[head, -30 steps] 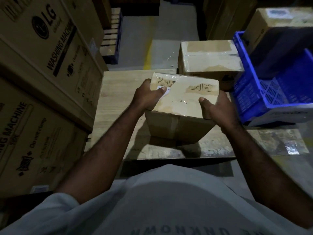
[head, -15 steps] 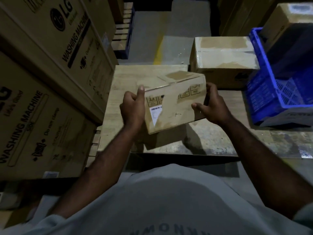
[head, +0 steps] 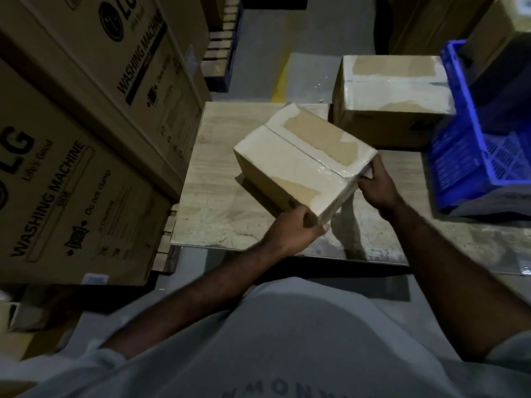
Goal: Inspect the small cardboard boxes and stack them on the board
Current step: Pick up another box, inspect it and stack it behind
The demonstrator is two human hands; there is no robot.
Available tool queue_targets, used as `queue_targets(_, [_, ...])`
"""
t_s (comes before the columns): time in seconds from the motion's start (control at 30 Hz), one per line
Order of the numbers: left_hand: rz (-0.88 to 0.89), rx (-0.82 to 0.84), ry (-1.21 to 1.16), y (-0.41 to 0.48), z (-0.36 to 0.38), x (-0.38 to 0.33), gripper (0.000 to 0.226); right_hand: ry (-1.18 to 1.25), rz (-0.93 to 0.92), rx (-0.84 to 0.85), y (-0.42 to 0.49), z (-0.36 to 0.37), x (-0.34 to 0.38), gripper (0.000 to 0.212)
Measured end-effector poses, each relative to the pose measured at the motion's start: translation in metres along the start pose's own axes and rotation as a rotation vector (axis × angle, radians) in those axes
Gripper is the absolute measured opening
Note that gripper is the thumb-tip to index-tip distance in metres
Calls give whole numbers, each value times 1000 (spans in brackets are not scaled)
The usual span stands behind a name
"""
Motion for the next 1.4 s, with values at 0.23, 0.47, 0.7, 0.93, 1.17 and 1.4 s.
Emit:
queue_targets(0.23, [139,37,99,15,22,-16,78,72,121,-26,-16,22,-31,63])
queue_targets(0.47, [43,-178,186,53,-25,-3,69,-28,58,133,-56,50,-24,61])
queue_targets(0.7, [-12,-261,538,78,-60,15,35,-188,-37,181,-50,39,-35,56])
queue_targets(0.93, [-115,-191,674,115,-101,34,41,-176,-44,65,-53,44,-31,54])
queue_targets(1.17, [-171,-140,674,149,-132,37,91,-101,67,-82,-52,56,-40,52])
queue_targets(1.4, [-97,-146,635,161,-141,40,83,174,123,-155,-58,67,-29,60])
Point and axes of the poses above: each hand's wrist, its own y-axis towards the middle knuckle, its own z-axis out of the palm, x = y × z, the point moved 8 cm from there along y, towards the middle knuckle, and after that the axes turned 4 degrees about y, right-handed, at the moved point
